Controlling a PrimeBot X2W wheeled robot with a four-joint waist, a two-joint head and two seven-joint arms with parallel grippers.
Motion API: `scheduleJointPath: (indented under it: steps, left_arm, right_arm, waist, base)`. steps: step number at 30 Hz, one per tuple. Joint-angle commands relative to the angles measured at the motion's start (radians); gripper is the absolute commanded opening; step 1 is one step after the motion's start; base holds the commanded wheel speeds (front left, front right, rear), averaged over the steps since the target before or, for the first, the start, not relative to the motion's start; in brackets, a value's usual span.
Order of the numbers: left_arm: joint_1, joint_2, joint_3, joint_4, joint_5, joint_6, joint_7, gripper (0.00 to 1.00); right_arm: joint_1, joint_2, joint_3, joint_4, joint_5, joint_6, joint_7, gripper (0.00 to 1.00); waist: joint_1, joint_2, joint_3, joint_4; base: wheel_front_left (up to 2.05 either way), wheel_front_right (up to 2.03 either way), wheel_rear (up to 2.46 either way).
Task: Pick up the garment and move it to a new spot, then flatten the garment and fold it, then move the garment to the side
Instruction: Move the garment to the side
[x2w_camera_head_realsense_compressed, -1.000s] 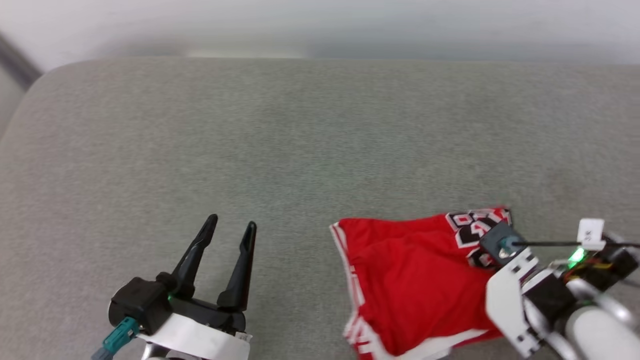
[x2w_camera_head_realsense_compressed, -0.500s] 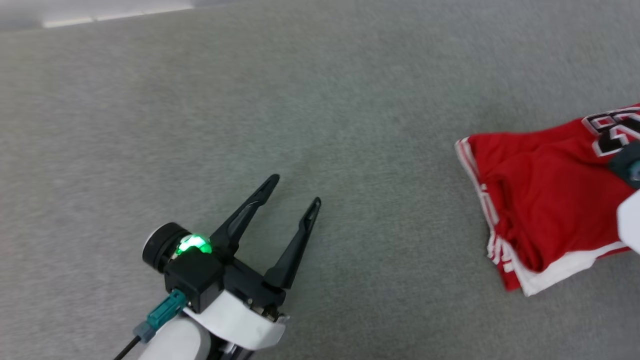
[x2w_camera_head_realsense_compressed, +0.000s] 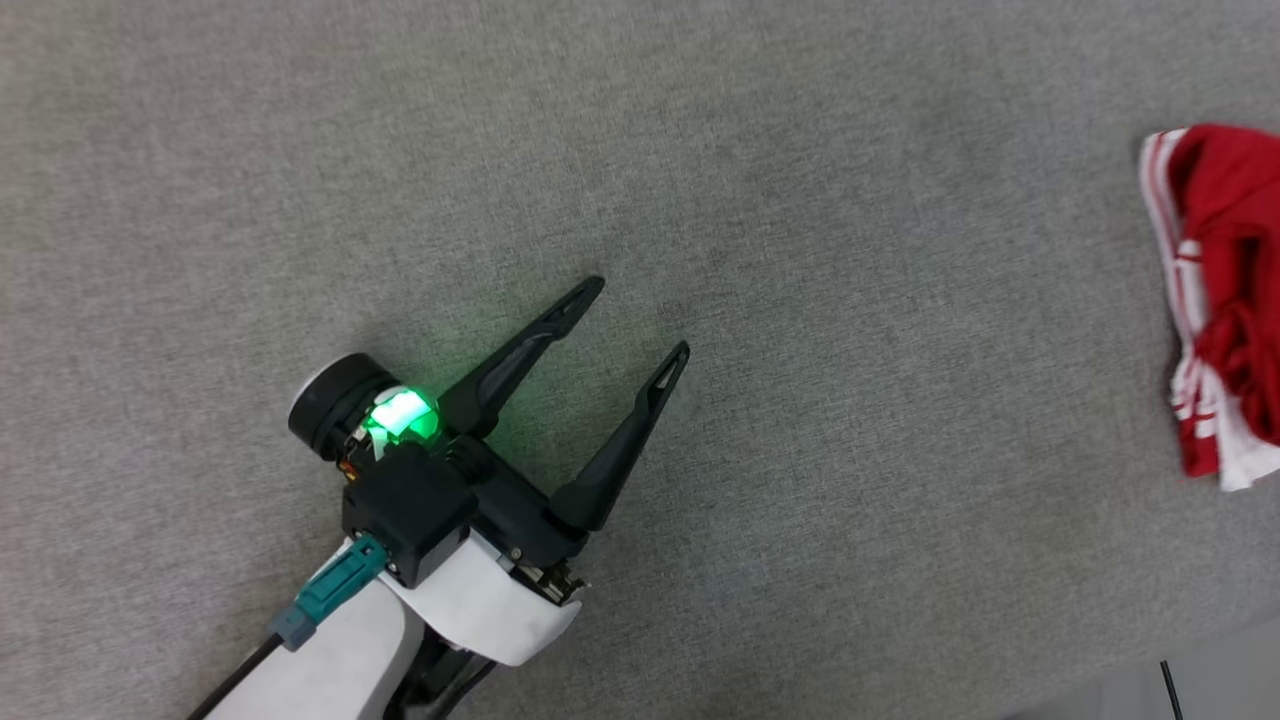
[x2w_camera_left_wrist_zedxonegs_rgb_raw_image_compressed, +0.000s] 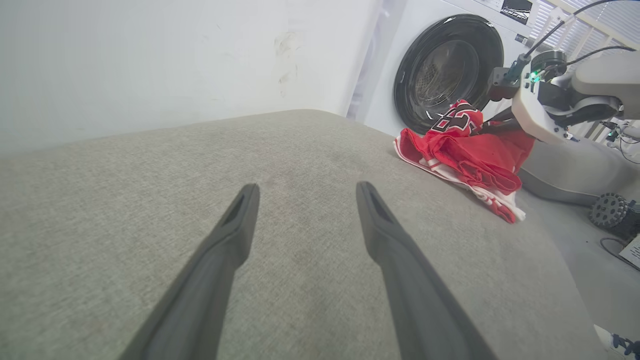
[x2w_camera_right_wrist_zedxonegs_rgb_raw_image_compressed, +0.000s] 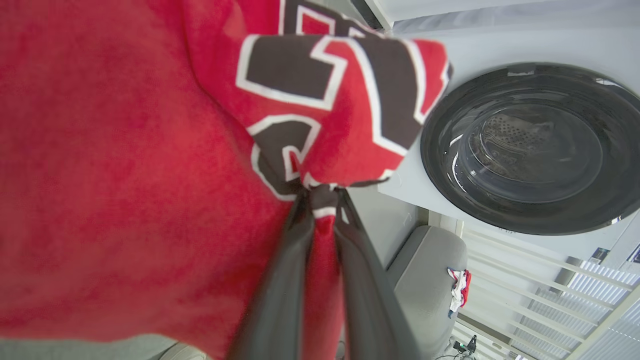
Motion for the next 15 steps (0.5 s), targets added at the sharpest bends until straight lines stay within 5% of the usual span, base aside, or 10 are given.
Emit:
scheduleJointPath:
  steps: [1, 9, 10, 11, 15]
  left_arm:
    - [-0.023, 0.007, -0.006, -0.006, -0.002, -0.001, -0.002, 1.00]
    - [-0.058, 0.020, -0.024, -0.003, -0.020, -0.001, -0.002, 1.00]
    - [-0.057, 0.018, -0.026, -0.001, -0.022, -0.001, -0.002, 1.00]
    - [-0.054, 0.014, -0.025, 0.002, -0.023, -0.001, -0.002, 1.00]
    - [-0.034, -0.006, -0.007, 0.013, -0.031, -0.001, -0.002, 1.00]
  right_arm:
    - [-0.014, 0.014, -0.032, 0.030, -0.017, -0.002, -0.031, 0.00]
    - [-0.035, 0.060, -0.189, 0.171, -0.091, -0.002, -0.151, 0.00]
    - [-0.034, 0.070, -0.204, 0.182, -0.098, -0.002, -0.159, 0.16]
    - [-0.035, 0.079, -0.218, 0.189, -0.107, -0.002, -0.168, 1.00]
    - [-0.039, 0.105, -0.241, 0.187, -0.150, -0.002, -0.201, 1.00]
  waist:
    - [-0.0002, 0.0000, 0.032, -0.004]
    - [-0.0002, 0.0000, 0.052, 0.032]
    - [-0.0002, 0.0000, 0.048, 0.036]
    - [-0.0002, 0.0000, 0.043, 0.040]
    - [-0.0002, 0.0000, 0.005, 0.054]
  base:
    - [0.00, 0.00, 0.00]
    - [0.00, 0.00, 0.00]
    - [0.00, 0.00, 0.00]
    - [0.00, 0.00, 0.00]
    - [0.00, 0.00, 0.00]
